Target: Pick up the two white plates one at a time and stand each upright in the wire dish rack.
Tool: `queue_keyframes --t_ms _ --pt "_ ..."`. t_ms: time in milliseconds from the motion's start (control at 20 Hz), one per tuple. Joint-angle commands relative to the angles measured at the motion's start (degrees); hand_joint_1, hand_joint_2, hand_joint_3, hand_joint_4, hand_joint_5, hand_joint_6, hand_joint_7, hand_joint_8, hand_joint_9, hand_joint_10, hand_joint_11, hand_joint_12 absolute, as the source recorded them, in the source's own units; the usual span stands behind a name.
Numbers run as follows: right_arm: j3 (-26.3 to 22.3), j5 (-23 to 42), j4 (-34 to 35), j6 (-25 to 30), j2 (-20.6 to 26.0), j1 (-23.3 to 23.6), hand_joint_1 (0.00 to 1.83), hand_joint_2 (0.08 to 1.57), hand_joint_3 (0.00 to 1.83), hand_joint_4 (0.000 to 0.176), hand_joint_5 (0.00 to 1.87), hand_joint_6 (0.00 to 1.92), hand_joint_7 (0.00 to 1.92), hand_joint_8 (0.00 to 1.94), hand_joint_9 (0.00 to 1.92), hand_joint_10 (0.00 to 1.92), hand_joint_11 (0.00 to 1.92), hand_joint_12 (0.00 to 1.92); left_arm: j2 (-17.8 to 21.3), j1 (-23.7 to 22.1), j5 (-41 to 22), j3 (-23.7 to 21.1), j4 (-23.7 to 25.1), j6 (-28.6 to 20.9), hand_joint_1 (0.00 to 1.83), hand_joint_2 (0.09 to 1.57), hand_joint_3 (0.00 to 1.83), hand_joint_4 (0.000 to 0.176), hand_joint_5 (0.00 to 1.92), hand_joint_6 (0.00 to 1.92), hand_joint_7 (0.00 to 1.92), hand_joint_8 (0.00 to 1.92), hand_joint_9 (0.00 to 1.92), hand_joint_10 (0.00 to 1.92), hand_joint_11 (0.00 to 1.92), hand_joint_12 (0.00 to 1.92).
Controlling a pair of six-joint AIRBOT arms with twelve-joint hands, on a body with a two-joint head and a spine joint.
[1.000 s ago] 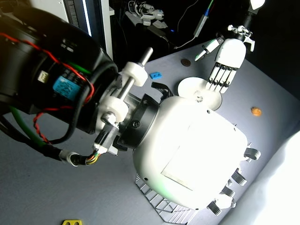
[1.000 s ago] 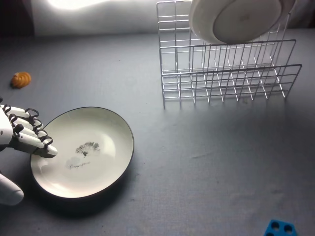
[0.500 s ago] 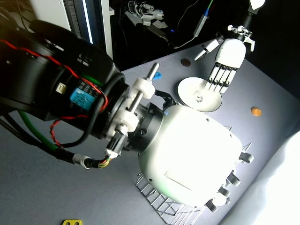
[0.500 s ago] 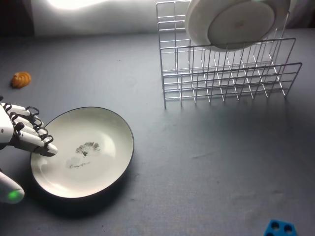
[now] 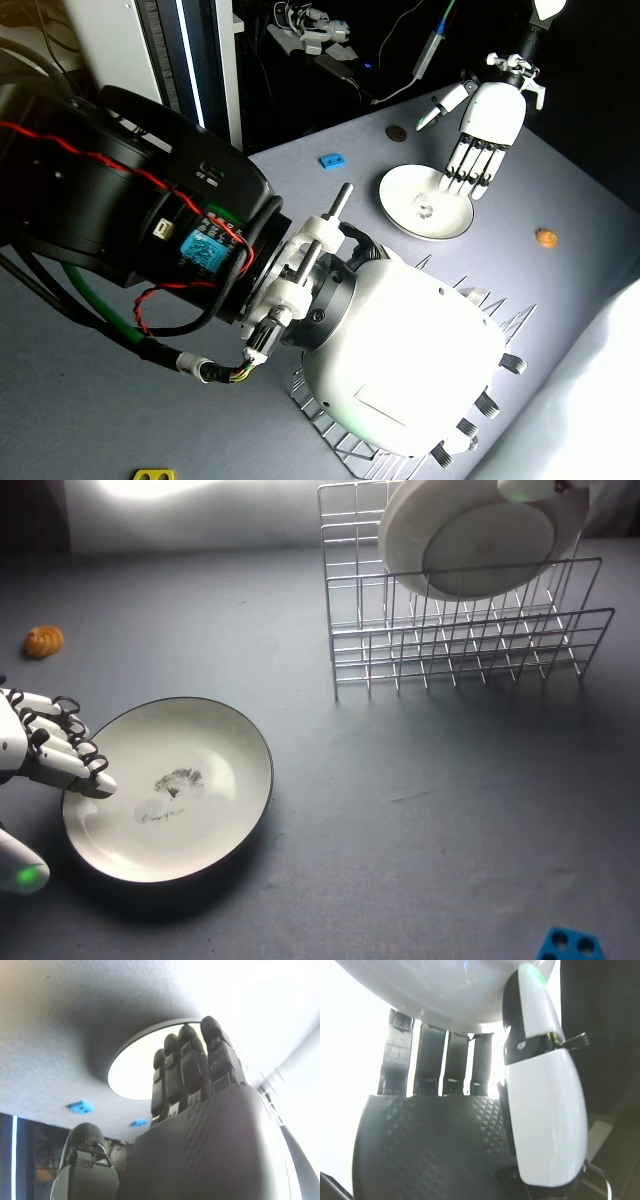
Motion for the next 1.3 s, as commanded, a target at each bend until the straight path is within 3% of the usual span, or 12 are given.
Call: queue_keyframes --t_ms 0,400,650,1050,1250 --pt "0.34 7.41 0.82 0.91 0.42 0.64 1.19 1.18 0.0 0.007 0.86 1.25 0.87 1.1 1.02 0.15 0.53 1.19 0.08 -0.65 0.0 0.5 -1.75 -0.21 0.0 1.09 0.0 0.0 0.26 0.0 0.32 0.0 0.28 0.0 0.0 0.39" --pt "0.57 7.87 0.82 0.91 0.37 -0.95 1.19 1.19 0.0 0.001 0.85 1.27 0.85 1.12 1.03 0.12 0.54 1.18 0.4 -1.38 -0.03 0.44 -1.75 -0.22 0.0 1.1 0.0 0.0 0.26 0.0 0.31 0.0 0.27 0.0 0.0 0.35" --pt "0.58 8.83 0.83 1.06 0.15 -1.88 1.18 1.19 0.0 0.013 0.83 1.28 0.87 1.11 1.04 0.1 0.54 1.18 0.55 -1.67 -0.21 0.2 -1.75 -0.22 0.0 1.11 0.0 0.0 0.27 0.0 0.32 0.0 0.29 0.0 0.0 0.41" --pt "0.89 9.44 0.83 1.08 -0.84 -3.22 1.19 1.18 0.0 0.014 0.86 1.23 0.88 1.1 1.05 0.07 0.53 1.18 0.5 -2.2 -0.35 0.31 -1.58 -0.22 0.0 1.11 0.0 0.0 0.3 0.0 0.36 0.01 0.31 0.01 0.0 0.42" --pt "1.01 9.43 0.81 1.07 -1.26 -3.69 1.17 1.21 0.0 0.018 0.77 1.34 0.83 1.19 1.0 0.04 0.44 1.2 0.38 -2.19 -0.35 0.37 -0.91 -0.22 0.0 1.11 0.0 0.0 0.3 0.0 0.36 0.0 0.31 0.0 0.0 0.44"
